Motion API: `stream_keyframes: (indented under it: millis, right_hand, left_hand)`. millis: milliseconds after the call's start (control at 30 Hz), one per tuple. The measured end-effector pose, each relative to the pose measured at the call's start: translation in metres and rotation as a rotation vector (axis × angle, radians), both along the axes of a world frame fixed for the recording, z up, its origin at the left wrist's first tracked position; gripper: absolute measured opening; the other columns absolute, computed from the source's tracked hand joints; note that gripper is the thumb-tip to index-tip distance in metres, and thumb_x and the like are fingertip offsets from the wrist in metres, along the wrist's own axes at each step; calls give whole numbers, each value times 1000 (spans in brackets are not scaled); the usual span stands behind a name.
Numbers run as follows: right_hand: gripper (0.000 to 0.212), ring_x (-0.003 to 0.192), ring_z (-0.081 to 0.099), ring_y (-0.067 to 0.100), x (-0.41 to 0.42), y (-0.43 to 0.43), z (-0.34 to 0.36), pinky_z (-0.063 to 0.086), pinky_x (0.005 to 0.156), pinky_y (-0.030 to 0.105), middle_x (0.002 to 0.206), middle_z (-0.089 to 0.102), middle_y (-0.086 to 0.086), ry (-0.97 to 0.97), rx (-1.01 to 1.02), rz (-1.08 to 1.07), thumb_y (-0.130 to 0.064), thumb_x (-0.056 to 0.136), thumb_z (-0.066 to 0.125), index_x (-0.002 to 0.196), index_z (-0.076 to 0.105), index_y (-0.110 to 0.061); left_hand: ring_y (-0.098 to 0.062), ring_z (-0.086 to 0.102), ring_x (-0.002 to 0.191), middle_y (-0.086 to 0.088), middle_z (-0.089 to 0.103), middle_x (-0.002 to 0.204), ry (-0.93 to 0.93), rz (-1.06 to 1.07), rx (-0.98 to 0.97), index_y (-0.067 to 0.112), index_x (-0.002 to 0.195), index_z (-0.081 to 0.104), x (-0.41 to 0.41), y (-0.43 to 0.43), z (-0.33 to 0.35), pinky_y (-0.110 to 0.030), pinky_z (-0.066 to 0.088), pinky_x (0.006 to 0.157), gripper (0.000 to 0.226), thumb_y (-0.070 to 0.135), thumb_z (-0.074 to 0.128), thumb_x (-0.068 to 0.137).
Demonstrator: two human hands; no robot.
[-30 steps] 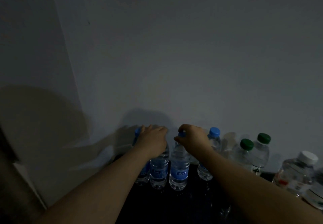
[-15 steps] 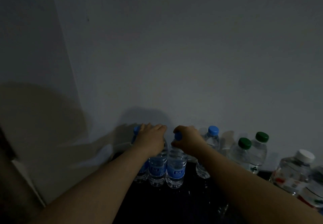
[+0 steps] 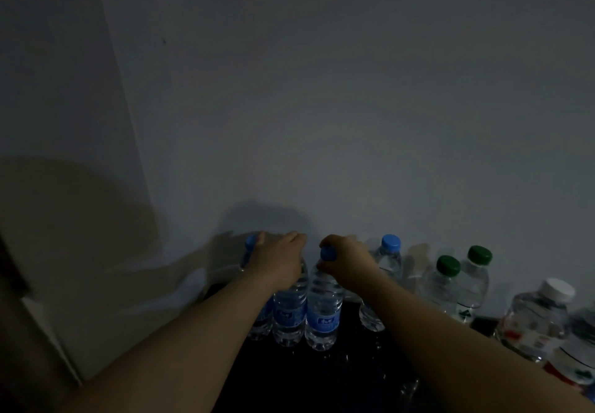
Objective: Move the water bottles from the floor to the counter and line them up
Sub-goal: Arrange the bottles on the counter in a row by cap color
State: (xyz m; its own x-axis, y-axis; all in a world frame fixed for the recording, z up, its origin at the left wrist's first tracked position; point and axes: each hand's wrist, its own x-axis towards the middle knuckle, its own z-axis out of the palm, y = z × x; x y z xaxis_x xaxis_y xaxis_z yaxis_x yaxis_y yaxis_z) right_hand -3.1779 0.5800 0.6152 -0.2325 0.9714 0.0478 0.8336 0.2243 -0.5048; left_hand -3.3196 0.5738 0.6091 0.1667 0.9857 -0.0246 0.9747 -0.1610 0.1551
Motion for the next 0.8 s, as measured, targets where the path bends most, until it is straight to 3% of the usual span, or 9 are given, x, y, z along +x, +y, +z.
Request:
stream_keyframes:
  millis: [167, 267, 367, 467, 567, 667, 800]
  right_hand:
    - [51, 120, 53, 27, 5, -5, 2, 44, 97, 33, 137, 51, 13, 41, -20, -7, -30, 94, 55, 141, 39, -18]
    - [35, 112, 56, 25, 20, -6, 6, 46, 91, 33, 125, 60, 10, -1, 241, 7, -26, 98, 46, 130, 52, -14]
    - [28, 111, 54, 29, 42, -1, 4, 43, 90, 35, 119, 66, 10, -66, 397, -45, -20, 98, 46, 119, 62, -10]
    - [34, 123, 46, 29, 60, 6, -2, 39, 97, 33, 135, 56, 6, -163, 320, -151, -24, 97, 45, 128, 55, -16]
    - [49, 140, 24, 31, 69, 11, -4, 27, 111, 40, 157, 24, 1, -270, 138, -175, -37, 98, 42, 144, 33, -23]
    - [64, 146, 8, 33, 73, 18, -8, 18, 116, 47, 161, 0, 0, -303, -31, -149, -45, 96, 42, 150, 13, -27]
    - [65, 145, 19, 31, 76, 24, -13, 25, 117, 44, 161, -2, 3, -262, -69, -122, -34, 98, 43, 152, 8, -21]
  left_hand:
    - [-20, 30, 140, 2, 24, 156, 3, 17, -30, 24, 150, 17, 2, -1, 6, -53, -2, 119, 55, 17, 33, 98]
    - [-17, 26, 143, 4, 26, 156, -58, 51, 57, 26, 148, 24, 9, -6, 8, -54, -15, 115, 54, 19, 38, 96]
    - [-12, 24, 143, 7, 30, 154, -145, 49, 272, 28, 144, 34, 22, -12, 8, -48, -15, 116, 49, 19, 39, 96]
    - [-13, 7, 148, 5, 15, 160, -164, -44, 245, 22, 149, 23, 37, -10, 5, -41, -5, 121, 52, 19, 35, 99]
    - [-15, -5, 149, 3, 9, 161, -55, -148, 180, 16, 151, 17, 44, -7, 0, -35, -5, 120, 53, 18, 34, 100]
    - [-15, -7, 148, 3, 6, 161, 9, -161, 126, 15, 152, 12, 45, -6, -3, -34, -5, 119, 54, 16, 31, 101]
    - [-15, -7, 148, 1, 3, 161, 54, -157, 103, 12, 152, 7, 44, -5, -5, -36, -6, 120, 56, 14, 29, 101]
